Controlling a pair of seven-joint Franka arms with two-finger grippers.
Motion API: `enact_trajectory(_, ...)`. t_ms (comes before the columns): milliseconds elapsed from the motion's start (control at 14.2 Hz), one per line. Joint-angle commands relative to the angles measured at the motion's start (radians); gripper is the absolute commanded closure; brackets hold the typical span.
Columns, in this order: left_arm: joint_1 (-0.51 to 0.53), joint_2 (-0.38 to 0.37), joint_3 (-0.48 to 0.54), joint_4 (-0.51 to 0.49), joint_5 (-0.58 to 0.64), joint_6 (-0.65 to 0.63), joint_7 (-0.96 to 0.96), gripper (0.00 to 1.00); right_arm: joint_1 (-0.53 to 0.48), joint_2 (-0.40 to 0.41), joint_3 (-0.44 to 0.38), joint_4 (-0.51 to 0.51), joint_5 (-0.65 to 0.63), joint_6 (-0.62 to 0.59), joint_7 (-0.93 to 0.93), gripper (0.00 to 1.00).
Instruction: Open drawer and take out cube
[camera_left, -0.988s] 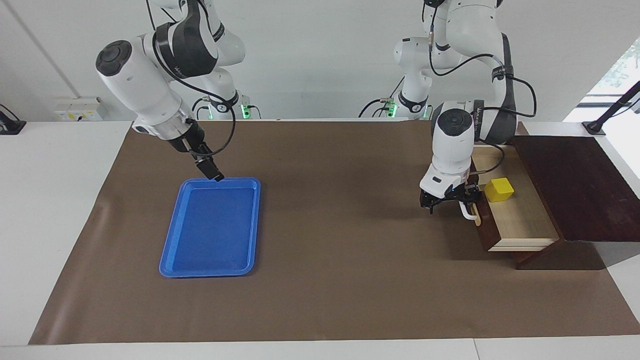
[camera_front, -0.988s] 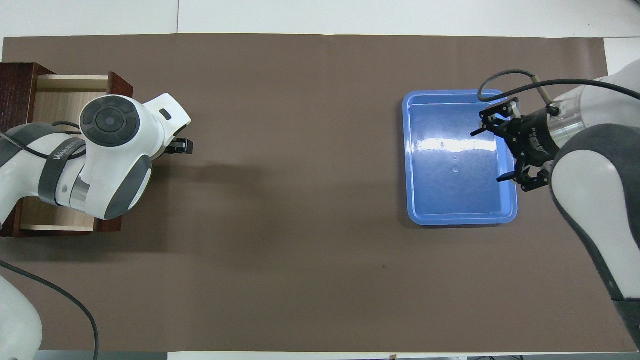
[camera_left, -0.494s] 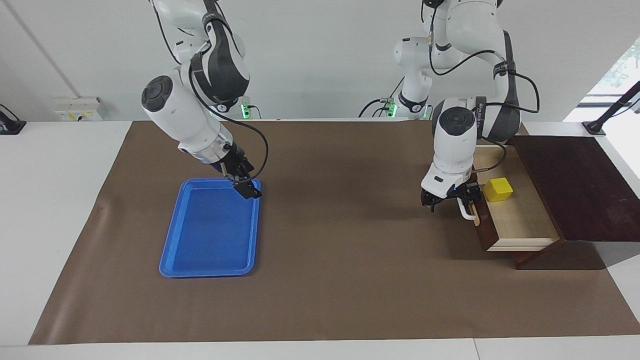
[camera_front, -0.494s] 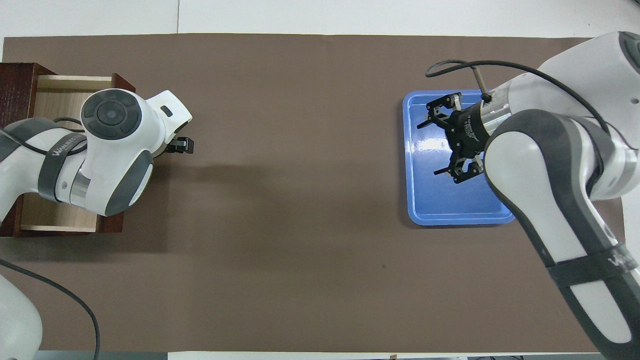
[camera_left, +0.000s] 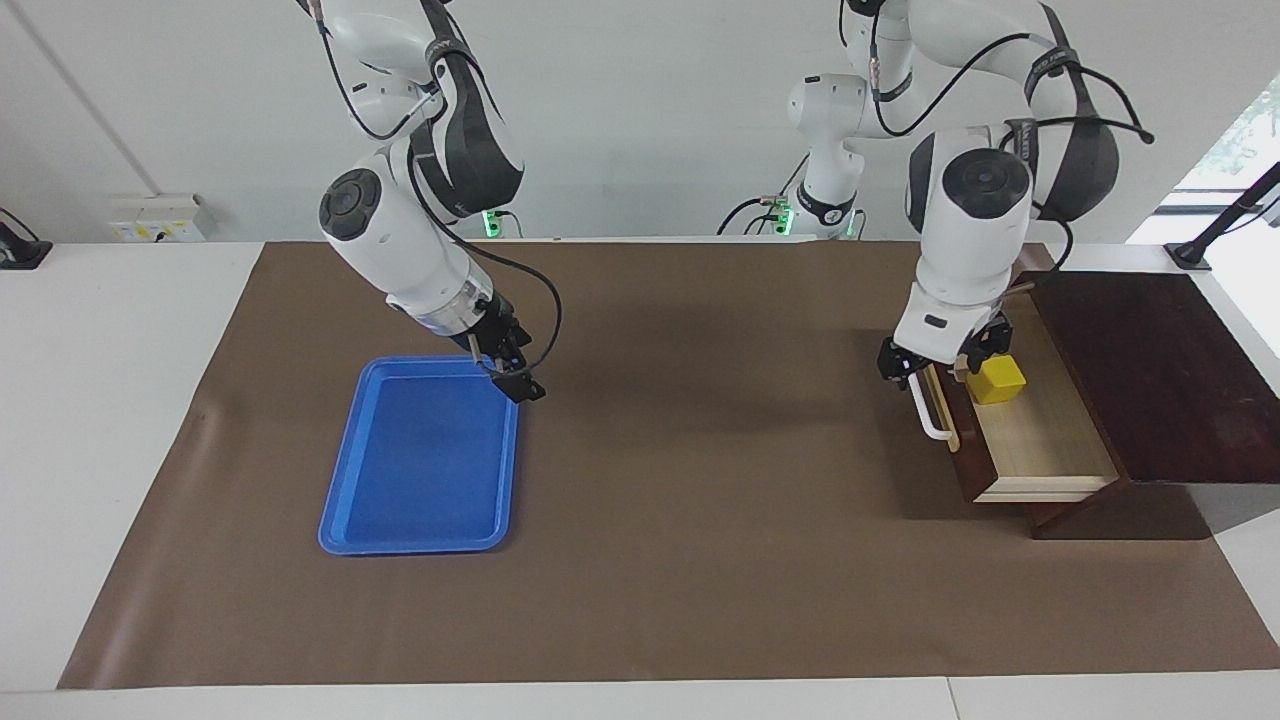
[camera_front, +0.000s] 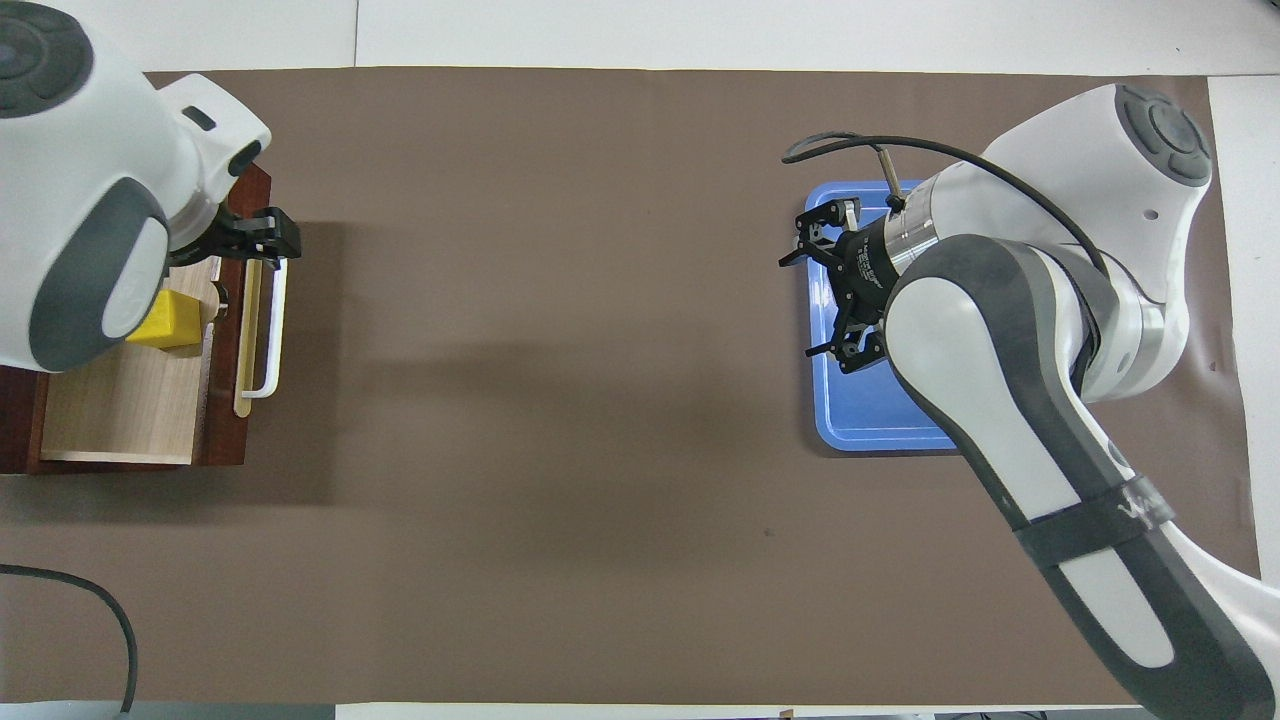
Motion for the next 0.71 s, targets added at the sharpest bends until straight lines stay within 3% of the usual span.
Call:
enact_trajectory(0,0.067,-0.027,-0.001,0.012,-0.042,-0.036,-0.213,0.00,0.014,-0.010,0.000,-0.003,0.086,-0.012,0.038,0.01)
enact_trajectory(212,0.120,-0.043,-0.003,-0.025,-0.054,0.012,-0.567,0.00,0.048,0.012,0.000,0.043,0.087,-0.013,0.040,0.01)
enact_trajectory(353,0.177,-0.053,-0.001,-0.062,-0.119,0.077,-0.750,0.00,0.069,0.095,0.000,0.136,0.087,-0.035,0.054,0.01)
enact_trajectory(635,0.257,-0.139,-0.001,-0.275,-0.128,0.286,-1.031,0.00,0.106,0.175,0.000,0.216,0.112,-0.024,0.121,0.01)
